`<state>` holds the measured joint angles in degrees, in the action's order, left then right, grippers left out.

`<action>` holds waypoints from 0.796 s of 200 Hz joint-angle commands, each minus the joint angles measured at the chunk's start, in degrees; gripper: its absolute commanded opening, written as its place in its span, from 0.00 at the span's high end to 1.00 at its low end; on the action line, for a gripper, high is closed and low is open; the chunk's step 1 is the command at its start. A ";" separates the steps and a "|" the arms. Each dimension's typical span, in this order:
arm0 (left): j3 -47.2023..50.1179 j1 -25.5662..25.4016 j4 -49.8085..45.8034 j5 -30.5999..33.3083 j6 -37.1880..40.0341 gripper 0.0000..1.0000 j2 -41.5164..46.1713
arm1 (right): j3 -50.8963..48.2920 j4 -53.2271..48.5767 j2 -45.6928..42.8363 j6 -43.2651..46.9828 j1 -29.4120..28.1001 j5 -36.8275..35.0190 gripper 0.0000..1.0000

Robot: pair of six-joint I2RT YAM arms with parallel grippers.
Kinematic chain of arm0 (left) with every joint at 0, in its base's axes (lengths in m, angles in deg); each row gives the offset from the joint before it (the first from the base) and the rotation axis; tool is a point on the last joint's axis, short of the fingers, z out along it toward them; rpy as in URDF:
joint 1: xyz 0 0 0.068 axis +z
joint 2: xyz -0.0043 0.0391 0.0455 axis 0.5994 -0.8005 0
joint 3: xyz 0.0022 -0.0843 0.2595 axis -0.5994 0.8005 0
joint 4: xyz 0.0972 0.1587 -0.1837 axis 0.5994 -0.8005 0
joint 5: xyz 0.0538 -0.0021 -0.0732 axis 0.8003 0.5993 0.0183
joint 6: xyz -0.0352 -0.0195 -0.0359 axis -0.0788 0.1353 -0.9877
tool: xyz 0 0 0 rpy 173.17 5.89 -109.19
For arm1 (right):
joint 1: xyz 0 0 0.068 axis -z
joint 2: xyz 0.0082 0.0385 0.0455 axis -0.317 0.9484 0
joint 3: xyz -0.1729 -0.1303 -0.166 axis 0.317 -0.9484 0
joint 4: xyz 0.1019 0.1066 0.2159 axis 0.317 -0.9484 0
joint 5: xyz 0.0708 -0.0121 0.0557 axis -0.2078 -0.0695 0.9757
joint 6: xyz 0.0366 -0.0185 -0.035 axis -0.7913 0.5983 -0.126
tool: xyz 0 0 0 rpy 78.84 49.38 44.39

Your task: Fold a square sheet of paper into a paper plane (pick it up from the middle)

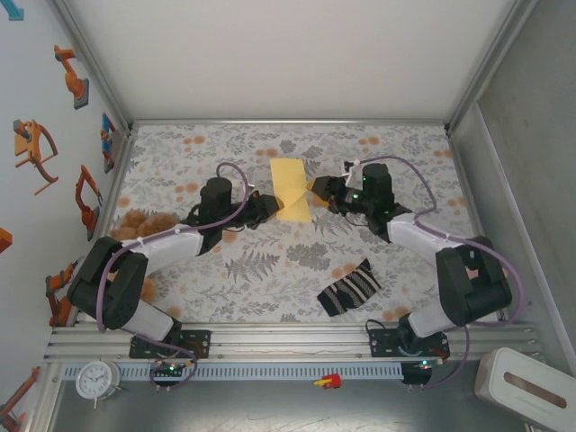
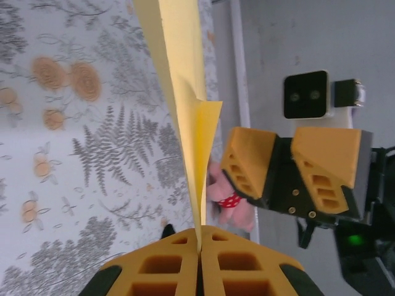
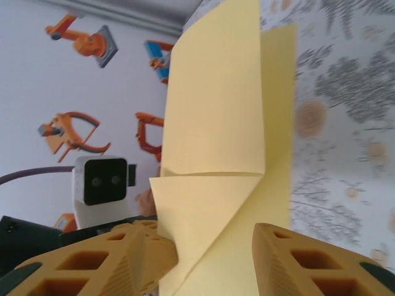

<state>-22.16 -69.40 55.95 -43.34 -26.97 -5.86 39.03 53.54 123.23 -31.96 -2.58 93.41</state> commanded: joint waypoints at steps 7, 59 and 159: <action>-6.12 0.17 -21.26 6.80 12.75 0.90 5.12 | 1.82 -18.89 -7.09 13.23 1.39 -10.84 0.45; -27.02 -6.24 -65.61 43.06 31.95 0.90 4.07 | 4.78 -34.10 -13.25 21.56 1.47 -27.91 0.41; -49.10 -15.86 -95.40 80.28 29.64 0.89 -22.64 | 3.18 -38.38 -16.27 19.72 1.49 -37.71 0.44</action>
<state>-67.36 -83.33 -30.13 28.59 3.65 -23.43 42.50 17.15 109.02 -12.27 -1.25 59.93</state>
